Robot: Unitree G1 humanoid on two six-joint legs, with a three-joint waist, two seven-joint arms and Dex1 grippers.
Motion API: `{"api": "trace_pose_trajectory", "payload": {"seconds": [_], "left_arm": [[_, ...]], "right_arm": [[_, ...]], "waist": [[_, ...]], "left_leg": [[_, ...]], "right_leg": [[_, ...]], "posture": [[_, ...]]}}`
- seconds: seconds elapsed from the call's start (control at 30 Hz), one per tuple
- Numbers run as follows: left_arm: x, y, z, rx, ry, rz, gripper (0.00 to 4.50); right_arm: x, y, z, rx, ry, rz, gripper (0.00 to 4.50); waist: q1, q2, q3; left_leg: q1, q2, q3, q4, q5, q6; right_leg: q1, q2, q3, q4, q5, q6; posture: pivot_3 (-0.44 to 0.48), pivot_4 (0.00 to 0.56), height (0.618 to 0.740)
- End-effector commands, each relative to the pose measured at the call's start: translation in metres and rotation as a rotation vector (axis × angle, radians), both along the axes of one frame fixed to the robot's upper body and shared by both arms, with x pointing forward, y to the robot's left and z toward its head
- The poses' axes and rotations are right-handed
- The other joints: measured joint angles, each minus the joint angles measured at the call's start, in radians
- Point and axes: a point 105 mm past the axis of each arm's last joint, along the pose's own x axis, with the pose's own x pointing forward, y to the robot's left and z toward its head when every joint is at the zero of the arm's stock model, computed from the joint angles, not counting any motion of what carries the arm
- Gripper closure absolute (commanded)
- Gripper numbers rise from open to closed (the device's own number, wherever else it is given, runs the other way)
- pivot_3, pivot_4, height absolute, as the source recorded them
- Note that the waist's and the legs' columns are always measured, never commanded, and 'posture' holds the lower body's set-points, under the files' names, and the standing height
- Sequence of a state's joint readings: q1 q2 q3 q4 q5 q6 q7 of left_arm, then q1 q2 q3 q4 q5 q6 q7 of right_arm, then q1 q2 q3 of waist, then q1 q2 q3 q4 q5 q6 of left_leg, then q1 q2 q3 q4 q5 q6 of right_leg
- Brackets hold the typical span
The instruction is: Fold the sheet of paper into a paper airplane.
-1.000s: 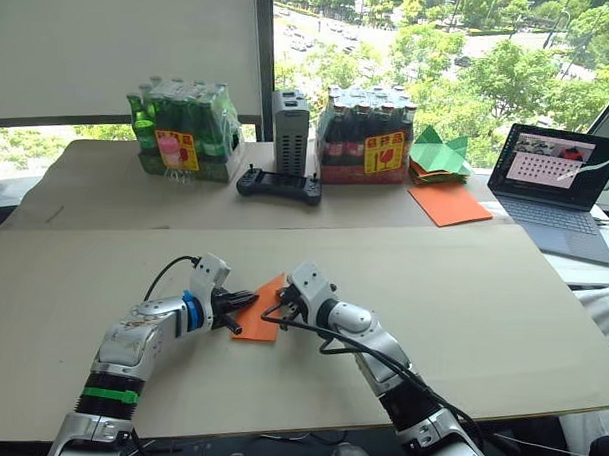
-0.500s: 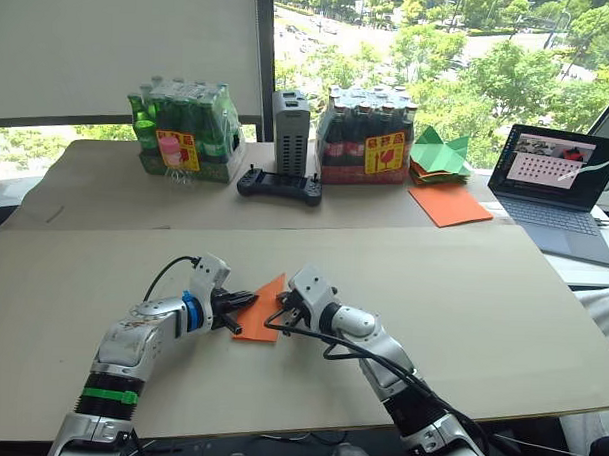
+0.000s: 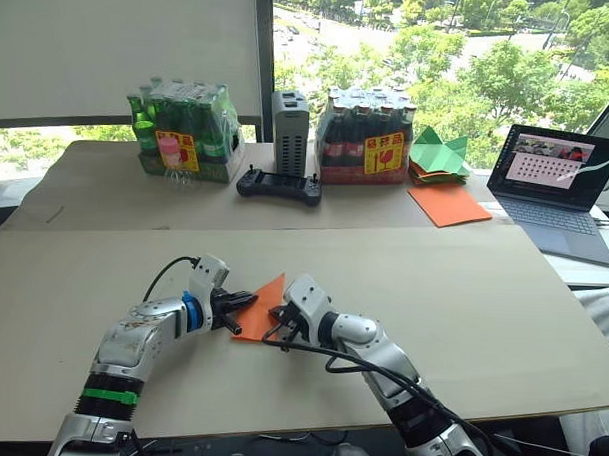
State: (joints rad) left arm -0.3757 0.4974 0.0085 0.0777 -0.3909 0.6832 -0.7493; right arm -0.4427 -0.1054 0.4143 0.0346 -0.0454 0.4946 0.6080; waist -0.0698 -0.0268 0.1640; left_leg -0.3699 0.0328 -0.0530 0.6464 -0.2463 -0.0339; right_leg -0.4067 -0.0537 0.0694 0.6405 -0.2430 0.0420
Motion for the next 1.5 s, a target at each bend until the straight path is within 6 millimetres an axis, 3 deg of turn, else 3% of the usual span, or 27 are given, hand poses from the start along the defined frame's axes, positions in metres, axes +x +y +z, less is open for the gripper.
{"api": "trace_pose_trajectory", "payload": {"seconds": [0.03,0.83,0.97,1.17,1.5], "left_arm": [[-0.002,0.004,-0.004,0.018,0.018,0.014,4.5],[-0.001,0.005,-0.004,0.019,0.018,0.016,4.5],[-0.001,0.005,-0.004,0.02,0.017,0.016,4.5],[0.0,0.005,-0.004,0.019,0.016,0.016,4.5],[0.0,0.008,-0.002,0.02,0.011,0.023,4.5]], "right_arm": [[-0.013,-0.004,-0.026,-0.046,0.113,0.017,4.48],[-0.035,-0.012,-0.02,-0.006,0.242,0.111,4.48],[-0.026,-0.011,-0.007,0.048,0.197,0.087,4.48],[-0.004,-0.003,0.028,0.221,0.124,0.006,4.48],[0.0,0.0,0.027,0.214,0.079,0.0,4.48]], "waist": [[0.0,0.0,0.0],[0.002,0.0,0.0],[0.002,0.0,0.0],[0.002,0.0,0.0],[0.002,0.0,0.0]], "left_leg": [[0.0,0.0,0.0,0.0,0.0,0.0],[0.0,0.0,0.0,0.0,0.0,0.0],[0.0,0.0,0.0,0.0,0.0,0.0],[0.0,0.0,0.0,0.0,0.0,0.0],[-0.001,0.0,0.0,0.0,0.0,0.0]], "right_leg": [[0.0,0.0,0.0,0.0,0.0,0.0],[0.001,0.0,0.0,-0.001,0.0,0.0],[0.001,0.0,0.0,-0.001,0.0,0.0],[0.0,0.0,0.0,0.0,0.0,0.0],[0.0,0.0,0.0,-0.001,0.0,0.0]], "posture": [[0.0,0.15,0.74],[0.0,0.15,0.74],[0.0,0.15,0.74],[0.0,0.15,0.74],[0.0,0.15,0.74]]}}
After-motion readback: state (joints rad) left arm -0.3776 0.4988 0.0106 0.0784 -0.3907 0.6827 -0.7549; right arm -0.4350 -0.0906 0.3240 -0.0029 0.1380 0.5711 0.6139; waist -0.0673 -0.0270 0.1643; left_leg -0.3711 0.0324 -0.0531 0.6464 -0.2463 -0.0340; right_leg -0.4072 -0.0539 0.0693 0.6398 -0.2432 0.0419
